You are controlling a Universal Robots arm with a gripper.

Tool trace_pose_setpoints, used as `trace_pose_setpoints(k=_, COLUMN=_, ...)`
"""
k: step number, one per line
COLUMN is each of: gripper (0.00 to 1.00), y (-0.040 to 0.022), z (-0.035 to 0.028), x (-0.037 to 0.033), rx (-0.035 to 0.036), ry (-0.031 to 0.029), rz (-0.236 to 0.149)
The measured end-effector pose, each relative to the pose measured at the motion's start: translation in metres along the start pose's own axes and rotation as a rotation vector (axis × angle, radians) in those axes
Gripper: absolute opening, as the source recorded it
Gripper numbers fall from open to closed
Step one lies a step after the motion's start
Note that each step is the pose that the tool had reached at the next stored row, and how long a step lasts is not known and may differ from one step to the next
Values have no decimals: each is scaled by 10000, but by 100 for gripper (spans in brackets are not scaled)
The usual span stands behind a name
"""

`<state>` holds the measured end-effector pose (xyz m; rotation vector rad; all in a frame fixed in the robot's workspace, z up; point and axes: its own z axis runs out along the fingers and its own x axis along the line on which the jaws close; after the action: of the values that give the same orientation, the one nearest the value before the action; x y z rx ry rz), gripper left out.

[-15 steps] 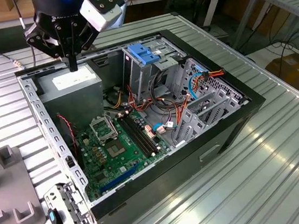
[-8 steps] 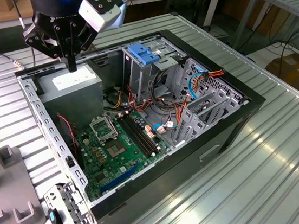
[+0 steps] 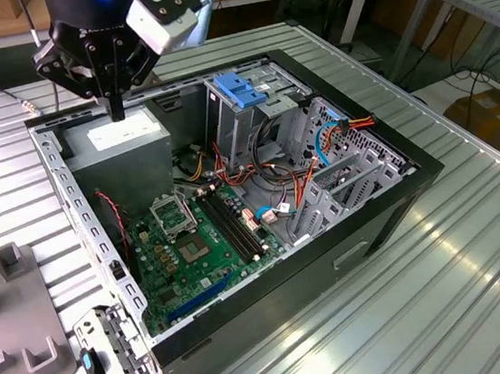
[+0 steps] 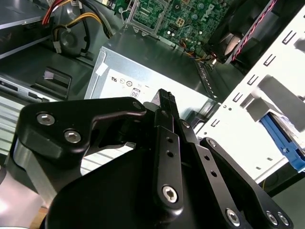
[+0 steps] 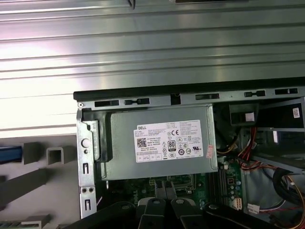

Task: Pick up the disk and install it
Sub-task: 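Reach for the disk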

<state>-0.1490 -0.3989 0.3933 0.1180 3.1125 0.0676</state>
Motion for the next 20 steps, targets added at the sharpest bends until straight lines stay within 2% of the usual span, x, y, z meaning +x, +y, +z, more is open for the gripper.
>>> trace_pose_setpoints(k=20, gripper=11, y=-7, z=-3, x=91, rx=0, ry=0, rz=0)
